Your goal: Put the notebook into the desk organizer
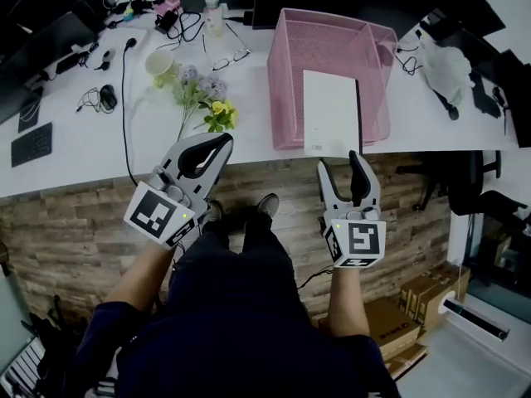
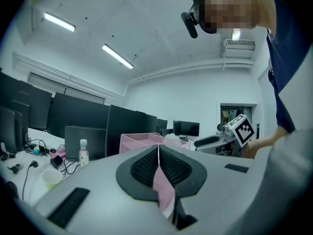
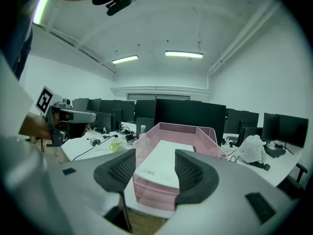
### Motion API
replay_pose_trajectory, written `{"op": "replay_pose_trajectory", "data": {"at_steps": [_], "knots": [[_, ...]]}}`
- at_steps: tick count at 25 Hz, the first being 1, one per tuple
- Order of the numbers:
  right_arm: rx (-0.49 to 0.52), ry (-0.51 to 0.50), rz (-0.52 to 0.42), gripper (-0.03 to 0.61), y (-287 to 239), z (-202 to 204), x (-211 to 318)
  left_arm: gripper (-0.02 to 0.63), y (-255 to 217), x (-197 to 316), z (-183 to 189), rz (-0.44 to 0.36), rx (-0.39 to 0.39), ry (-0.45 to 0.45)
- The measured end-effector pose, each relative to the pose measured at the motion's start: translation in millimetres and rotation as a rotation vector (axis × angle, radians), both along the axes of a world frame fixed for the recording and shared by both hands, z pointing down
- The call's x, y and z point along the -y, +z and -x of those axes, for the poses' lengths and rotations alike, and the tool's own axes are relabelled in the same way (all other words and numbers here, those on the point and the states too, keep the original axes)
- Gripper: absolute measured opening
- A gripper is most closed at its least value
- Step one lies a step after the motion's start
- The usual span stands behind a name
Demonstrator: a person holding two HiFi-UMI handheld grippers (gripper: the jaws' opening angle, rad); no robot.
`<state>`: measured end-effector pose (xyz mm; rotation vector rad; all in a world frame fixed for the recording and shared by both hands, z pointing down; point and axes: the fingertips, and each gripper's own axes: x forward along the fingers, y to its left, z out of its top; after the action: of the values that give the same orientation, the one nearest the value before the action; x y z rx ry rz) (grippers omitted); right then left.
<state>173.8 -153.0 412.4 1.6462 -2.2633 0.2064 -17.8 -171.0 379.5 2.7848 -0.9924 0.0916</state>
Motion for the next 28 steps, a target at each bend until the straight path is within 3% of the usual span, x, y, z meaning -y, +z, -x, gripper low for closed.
{"op": "replay_pose_trajectory", "data": {"at_steps": [6,28], "knots": [[0.077,0.011,-0.024,0.238,-14.0,2.1,1.8,0.032,-10.1,4.0,5.0,-0.023,-0.004,0.003],[0.166,-0.002,-0.130,0.139,-62.4,25.8,16.6,0.032,-38.7,29.4,17.1,-0.086,-0.006,0.021]]}}
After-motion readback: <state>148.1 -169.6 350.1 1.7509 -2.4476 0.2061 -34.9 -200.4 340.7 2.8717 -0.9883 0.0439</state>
